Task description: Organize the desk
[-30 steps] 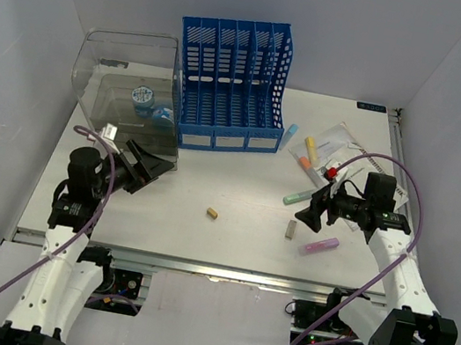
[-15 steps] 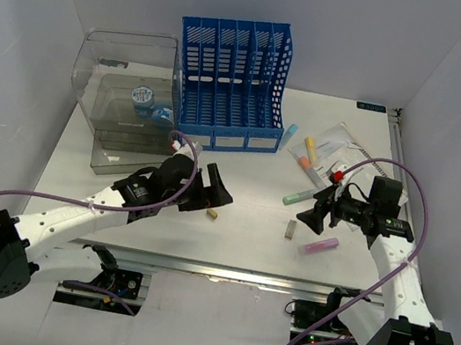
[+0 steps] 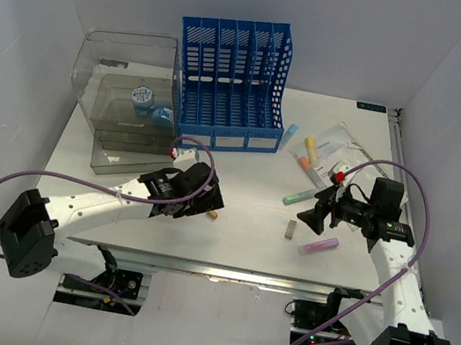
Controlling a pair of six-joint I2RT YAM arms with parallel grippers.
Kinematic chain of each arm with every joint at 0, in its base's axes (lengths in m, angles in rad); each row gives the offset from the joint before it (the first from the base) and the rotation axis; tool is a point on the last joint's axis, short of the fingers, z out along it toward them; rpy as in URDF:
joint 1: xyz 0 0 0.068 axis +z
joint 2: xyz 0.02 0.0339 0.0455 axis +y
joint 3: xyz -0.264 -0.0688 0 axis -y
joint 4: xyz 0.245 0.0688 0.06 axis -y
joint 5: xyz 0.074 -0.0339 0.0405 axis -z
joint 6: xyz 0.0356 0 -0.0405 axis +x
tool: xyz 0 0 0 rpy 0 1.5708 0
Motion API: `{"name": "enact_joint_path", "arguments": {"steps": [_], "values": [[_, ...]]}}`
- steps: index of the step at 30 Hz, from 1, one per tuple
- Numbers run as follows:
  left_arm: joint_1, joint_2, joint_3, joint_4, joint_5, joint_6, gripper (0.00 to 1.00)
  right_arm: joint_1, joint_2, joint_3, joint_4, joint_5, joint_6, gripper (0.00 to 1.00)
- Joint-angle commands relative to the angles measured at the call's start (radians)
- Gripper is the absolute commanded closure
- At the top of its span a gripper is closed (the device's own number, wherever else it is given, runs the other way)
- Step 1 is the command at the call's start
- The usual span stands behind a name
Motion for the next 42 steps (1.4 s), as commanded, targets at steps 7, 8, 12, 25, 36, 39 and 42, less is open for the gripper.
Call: {"name": "enact_joint_path", "arguments": {"steps": [7, 8, 12, 25, 36, 39, 42], "values": [[-0.006, 0.147, 0.081, -0.103, -0.038, -0.116, 0.06, -0.005, 0.008, -0.010, 0.029, 0.022, 0.016, 0.10], [-0.006, 0.176, 0.089, -0.104, -0.032, -0.120, 0.06, -0.005, 0.010, -0.011, 0.029, 0.022, 0.016, 0.10], [-0.005, 0.304, 0.140, -0.094, -0.011, -0.125, 0.09, -0.006, 0.015, -0.012, 0.029, 0.024, 0.015, 0.10], [-0.006, 0.445, 0.191, -0.056, 0.010, -0.175, 0.38, -0.008, 0.019, -0.014, 0.029, 0.019, 0.013, 0.10], [-0.006, 0.406, 0.144, -0.027, 0.033, -0.169, 0.78, -0.008, 0.014, -0.017, 0.028, 0.008, 0.011, 0.10], [-0.006, 0.297, 0.110, -0.023, 0.025, -0.154, 0.86, -0.008, 0.012, -0.018, 0.027, 0.003, 0.008, 0.10], [0.004, 0.159, 0.024, -0.022, -0.002, -0.155, 0.92, -0.008, 0.008, -0.018, 0.026, -0.004, 0.006, 0.10]]}}
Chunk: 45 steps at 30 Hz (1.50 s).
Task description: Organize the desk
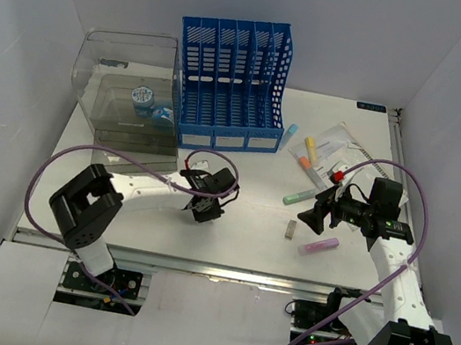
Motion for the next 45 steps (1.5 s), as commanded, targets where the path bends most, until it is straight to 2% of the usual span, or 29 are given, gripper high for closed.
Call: {"name": "enact_joint_path", "arguments": {"steps": [1, 4, 7, 11, 14, 16, 18, 28, 38, 45], "values": [[0.008, -0.265, -0.099, 0.004, -0.035, -0.020, 0.93, -0.006, -0.013, -0.010, 0.021, -0.033, 0.001, 0.10], [0.079, -0.507, -0.202, 0.008, -0.032, -0.043, 0.94, -0.007, -0.017, -0.010, 0.018, -0.045, -0.002, 0.10], [0.220, -0.724, -0.287, 0.024, -0.002, -0.040, 0.91, -0.007, -0.022, -0.010, 0.018, -0.050, -0.003, 0.10], [0.505, -0.886, -0.346, 0.069, 0.086, 0.020, 0.86, -0.010, -0.023, -0.010, 0.017, -0.050, -0.003, 0.10], [0.662, -0.855, -0.316, 0.092, 0.173, 0.077, 0.84, -0.010, -0.026, -0.010, 0.018, -0.050, -0.004, 0.10], [0.775, -0.799, -0.295, 0.143, 0.256, 0.092, 0.84, -0.009, -0.024, -0.012, 0.018, -0.048, -0.005, 0.10], [0.841, -0.714, -0.271, 0.182, 0.333, 0.094, 0.86, -0.010, -0.022, -0.012, 0.016, -0.047, -0.005, 0.10], [0.944, -0.524, -0.196, 0.285, 0.379, 0.084, 0.85, -0.012, -0.014, -0.012, 0.018, -0.042, -0.008, 0.10], [0.984, -0.500, -0.239, 0.339, 0.404, 0.103, 0.83, -0.012, -0.003, -0.013, 0.019, -0.035, -0.011, 0.10], [1.005, -0.493, -0.240, 0.346, 0.414, 0.116, 0.76, -0.012, 0.009, -0.016, 0.018, -0.042, -0.017, 0.10]]}}
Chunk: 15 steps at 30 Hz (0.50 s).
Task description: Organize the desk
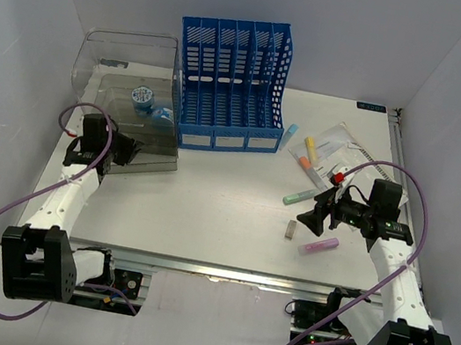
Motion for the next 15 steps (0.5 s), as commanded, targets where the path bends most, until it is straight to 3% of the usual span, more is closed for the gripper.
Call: {"name": "enact_joint_path", "arguments": {"steps": [1, 5, 11, 15], "values": [[0.018, -0.001, -0.009, 0.026, 0.023, 0.017, 0.74, -0.005, 0.010, -0.004, 0.018, -0.015, -0.012, 0.10], [0.037, 0.009, -0.011, 0.032, 0.044, 0.018, 0.62, -0.005, 0.019, -0.008, 0.020, -0.009, -0.016, 0.10], [0.046, 0.007, 0.018, 0.030, 0.067, 0.053, 0.19, -0.007, -0.009, -0.026, 0.028, -0.029, -0.038, 0.10], [0.046, -0.038, 0.044, 0.038, 0.101, 0.118, 0.04, -0.006, -0.008, -0.025, 0.033, -0.013, -0.016, 0.09]]}}
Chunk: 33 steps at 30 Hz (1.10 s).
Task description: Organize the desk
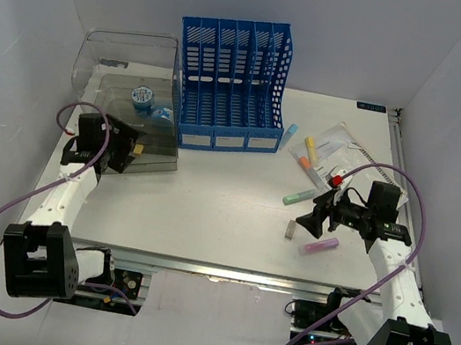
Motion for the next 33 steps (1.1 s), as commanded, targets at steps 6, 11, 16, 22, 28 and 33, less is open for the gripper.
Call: {"name": "enact_joint_path", "arguments": {"steps": [6, 11, 16, 22, 28, 33], "values": [[0.006, -0.237, -0.007, 0.177, 0.243, 0.289, 0.02, 0.023, 0.069, 0.115, -0.166, 0.179, -0.042, 0.03], [0.006, -0.446, -0.157, 0.244, 0.350, 0.316, 0.02, 0.182, 0.130, 0.184, -0.248, 0.329, 0.017, 0.00], [0.006, -0.620, -0.251, 0.175, 0.365, 0.331, 0.02, 0.395, 0.169, 0.152, -0.212, 0.523, 0.131, 0.01], [0.006, -0.744, -0.299, 0.080, 0.416, 0.353, 0.02, 0.441, 0.285, 0.168, -0.188, 0.648, 0.195, 0.07], [0.006, -0.823, -0.340, 0.027, 0.419, 0.353, 0.02, 0.478, 0.387, 0.217, -0.229, 0.686, 0.226, 0.16], [0.006, -0.856, -0.350, 0.003, 0.423, 0.353, 0.02, 0.507, 0.476, 0.236, -0.241, 0.688, 0.246, 0.23]]}}
